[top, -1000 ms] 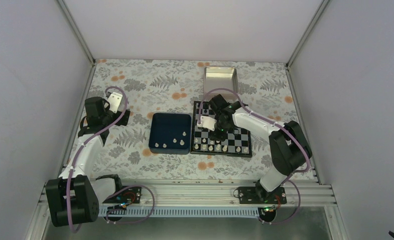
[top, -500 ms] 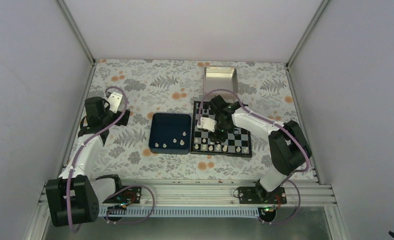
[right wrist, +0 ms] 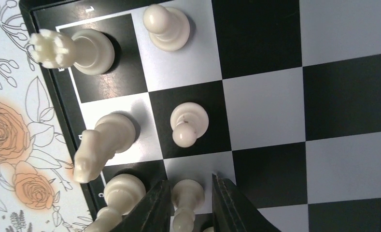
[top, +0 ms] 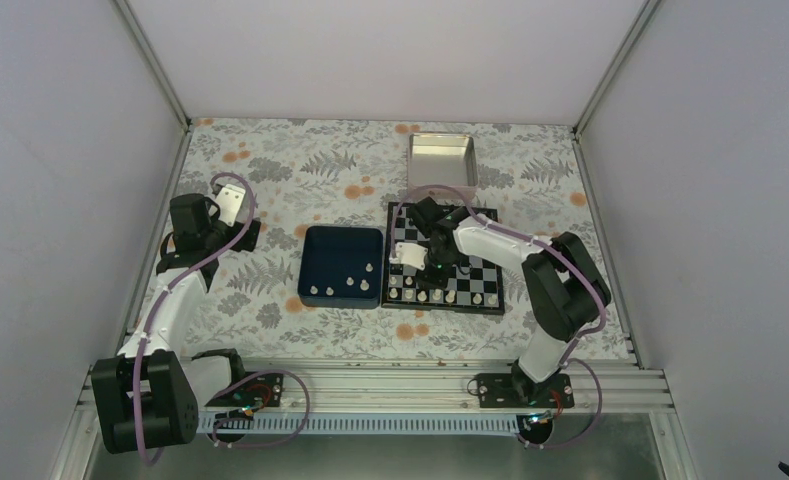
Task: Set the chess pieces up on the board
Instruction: Adjust the chess piece on the chessboard, then pick up the chess piece from the storage box.
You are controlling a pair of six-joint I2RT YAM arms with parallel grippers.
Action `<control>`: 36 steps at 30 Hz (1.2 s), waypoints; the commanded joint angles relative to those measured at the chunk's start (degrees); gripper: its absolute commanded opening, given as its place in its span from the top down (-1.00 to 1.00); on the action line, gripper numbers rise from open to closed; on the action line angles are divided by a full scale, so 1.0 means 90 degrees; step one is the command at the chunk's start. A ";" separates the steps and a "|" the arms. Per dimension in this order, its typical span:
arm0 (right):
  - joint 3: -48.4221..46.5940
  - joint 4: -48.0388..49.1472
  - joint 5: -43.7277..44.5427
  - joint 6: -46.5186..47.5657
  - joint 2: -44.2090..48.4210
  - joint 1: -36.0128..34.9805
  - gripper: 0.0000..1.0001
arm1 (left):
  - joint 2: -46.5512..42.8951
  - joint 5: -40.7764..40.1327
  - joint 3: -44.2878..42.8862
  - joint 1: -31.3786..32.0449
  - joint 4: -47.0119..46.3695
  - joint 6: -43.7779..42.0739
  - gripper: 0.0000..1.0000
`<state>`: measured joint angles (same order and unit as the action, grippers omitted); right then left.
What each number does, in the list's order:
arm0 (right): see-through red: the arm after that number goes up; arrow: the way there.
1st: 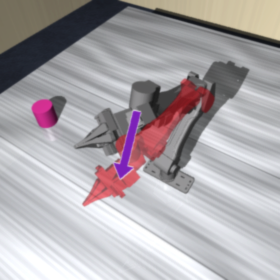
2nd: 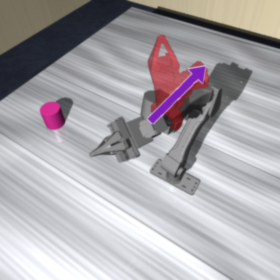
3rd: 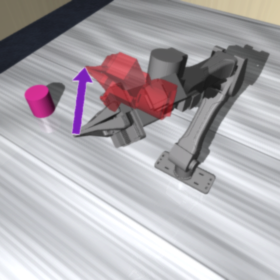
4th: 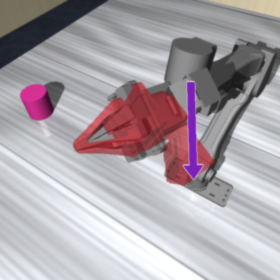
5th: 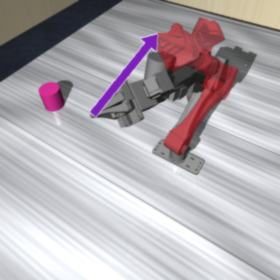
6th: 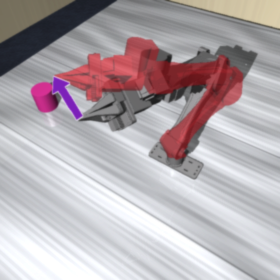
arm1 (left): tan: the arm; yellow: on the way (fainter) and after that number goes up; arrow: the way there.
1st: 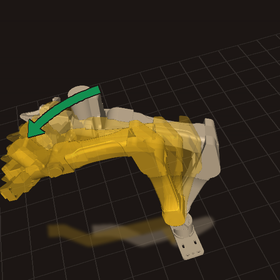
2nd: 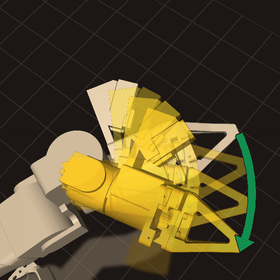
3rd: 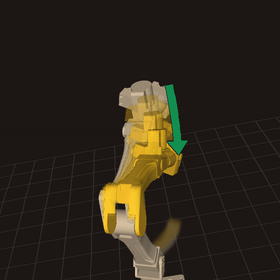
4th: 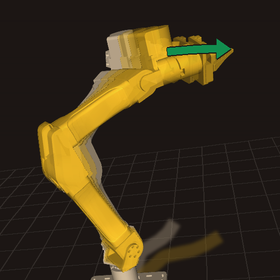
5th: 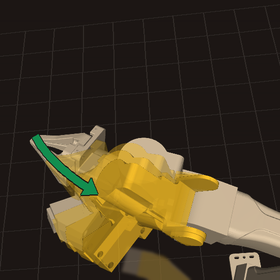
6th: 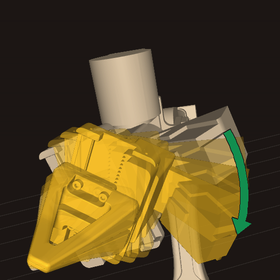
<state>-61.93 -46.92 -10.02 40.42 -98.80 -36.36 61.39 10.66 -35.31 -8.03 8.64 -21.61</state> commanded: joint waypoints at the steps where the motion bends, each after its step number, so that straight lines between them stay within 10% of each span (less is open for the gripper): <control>1: 0.0036 0.0171 0.0070 -0.0021 0.0045 -0.0043 0.55 | -0.0025 0.0106 0.0046 -0.0034 -0.0101 -0.0018 -1.00; 12: -0.0059 0.0165 0.0010 -0.0017 -0.0010 -0.0063 0.74 | -0.0037 0.0105 0.0044 -0.0041 -0.0106 -0.0021 -1.00; 21: -0.0346 -0.0030 -0.0006 -0.0055 0.0277 -0.0070 0.28 | -0.0035 0.0124 0.0045 -0.0036 -0.0101 -0.0031 -1.00; 36: -0.2759 -0.0924 0.0326 -0.0045 -0.1010 -0.1025 0.23 | -0.0126 0.0154 0.0029 -0.0040 -0.0068 -0.0031 -1.00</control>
<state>-81.80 -51.42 -9.34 40.01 -103.37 -43.05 61.21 11.05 -35.31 -8.03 8.67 -21.63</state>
